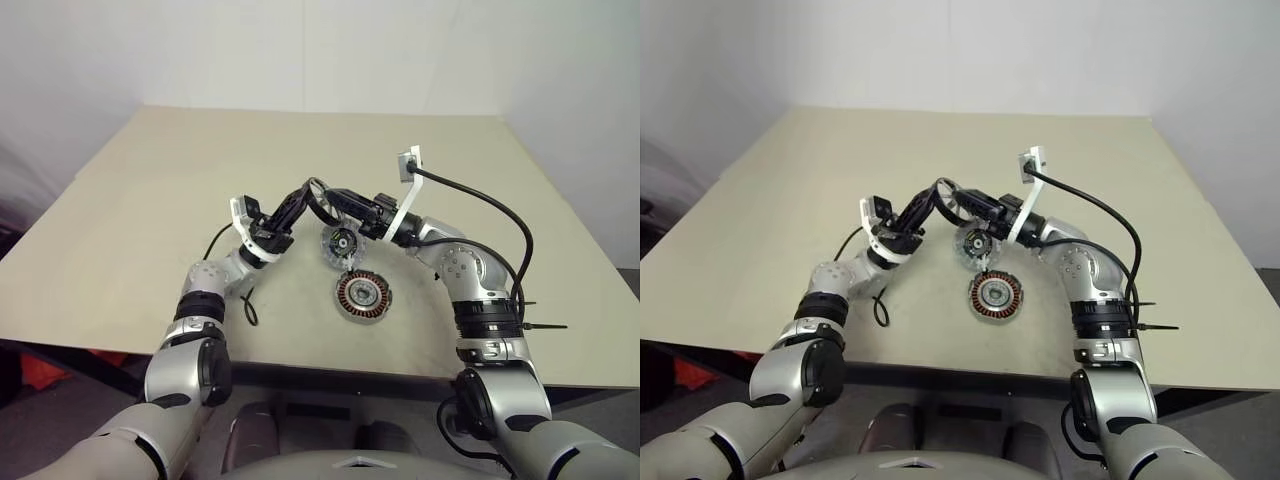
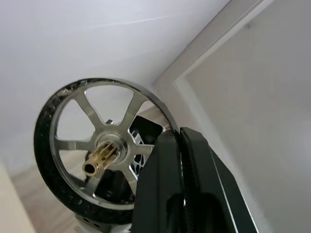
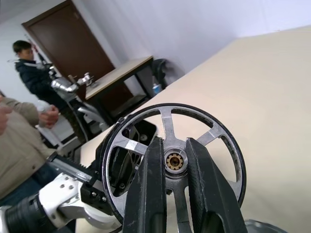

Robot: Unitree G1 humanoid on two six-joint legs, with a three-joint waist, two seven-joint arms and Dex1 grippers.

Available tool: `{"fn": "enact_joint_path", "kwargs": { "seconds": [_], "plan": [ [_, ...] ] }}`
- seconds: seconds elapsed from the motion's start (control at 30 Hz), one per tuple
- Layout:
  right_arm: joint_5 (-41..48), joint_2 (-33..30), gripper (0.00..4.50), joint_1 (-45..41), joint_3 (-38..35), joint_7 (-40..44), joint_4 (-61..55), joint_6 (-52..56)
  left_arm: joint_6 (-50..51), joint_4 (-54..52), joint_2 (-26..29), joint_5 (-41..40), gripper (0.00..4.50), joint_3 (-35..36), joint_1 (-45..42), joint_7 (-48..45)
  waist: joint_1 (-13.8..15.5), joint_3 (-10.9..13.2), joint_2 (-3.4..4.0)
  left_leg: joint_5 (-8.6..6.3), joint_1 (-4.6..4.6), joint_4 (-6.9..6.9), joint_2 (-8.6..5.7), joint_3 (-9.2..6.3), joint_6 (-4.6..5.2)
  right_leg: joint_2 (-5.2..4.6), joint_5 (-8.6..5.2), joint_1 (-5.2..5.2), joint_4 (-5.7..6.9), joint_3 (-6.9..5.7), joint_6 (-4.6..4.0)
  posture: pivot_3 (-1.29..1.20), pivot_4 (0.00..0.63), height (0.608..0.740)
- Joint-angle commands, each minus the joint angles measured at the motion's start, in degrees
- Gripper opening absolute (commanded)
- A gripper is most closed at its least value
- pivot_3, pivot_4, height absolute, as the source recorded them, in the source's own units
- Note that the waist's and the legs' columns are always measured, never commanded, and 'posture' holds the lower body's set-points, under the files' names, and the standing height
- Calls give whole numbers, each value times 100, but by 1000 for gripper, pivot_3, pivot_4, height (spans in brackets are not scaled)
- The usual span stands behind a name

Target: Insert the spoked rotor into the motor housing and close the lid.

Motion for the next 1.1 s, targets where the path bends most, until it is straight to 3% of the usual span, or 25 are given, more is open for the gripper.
{"fn": "enact_joint_path", "kwargs": {
  "seconds": [0.03,0.13,0.27,0.37,0.53,0.77,0.87,1.1],
  "plan": [
    [145,160,285,-130,199,213,-259,-31,-343,-183,-76,163,0,-48,-24,401,0,0,0,0,-1,0,0,0,0,0,0,-1,0,0,0,0,0,740],
    [112,161,285,-116,185,219,-270,-47,-540,-230,-105,284,0,-110,11,569,0,0,0,0,-1,0,-1,1,0,0,0,-1,0,0,0,0,0,740],
    [47,175,285,-113,174,242,-259,-75,-1726,-531,-360,992,0,-342,110,1695,27,1,-2,0,-1,1,-1,1,0,-4,0,2,0,0,0,0,0,740],
    [9,186,285,-108,166,257,-254,-94,-1382,-593,-439,790,0,-261,42,2014,19,2,-3,0,-1,4,-2,1,0,-6,0,3,0,1,1,0,0,740],
    [-43,211,285,-102,152,264,-258,-110,-978,-1194,-596,380,0,-310,272,1761,-22,2,-2,1,-1,0,1,3,-2,1,0,-4,1,0,0,0,0,740],
    [-121,231,285,-115,150,284,-222,-169,-683,-893,-529,-298,0,172,160,1598,-1,2,-2,1,-3,3,-1,5,-1,-2,0,-4,1,2,-1,0,0,740],
    [-149,233,285,-125,150,289,-202,-200,-681,-784,-470,-271,759,145,178,1543,-14,3,-2,1,-1,4,-1,5,-1,-1,0,-2,1,3,-1,0,0,740],
    [-144,199,285,-128,194,300,-185,-248,-1089,-664,-389,305,3087,-182,266,1807,8,4,-4,2,-7,-2,0,5,-2,-1,0,-6,-3,1,0,0,0,740]
  ]
}}
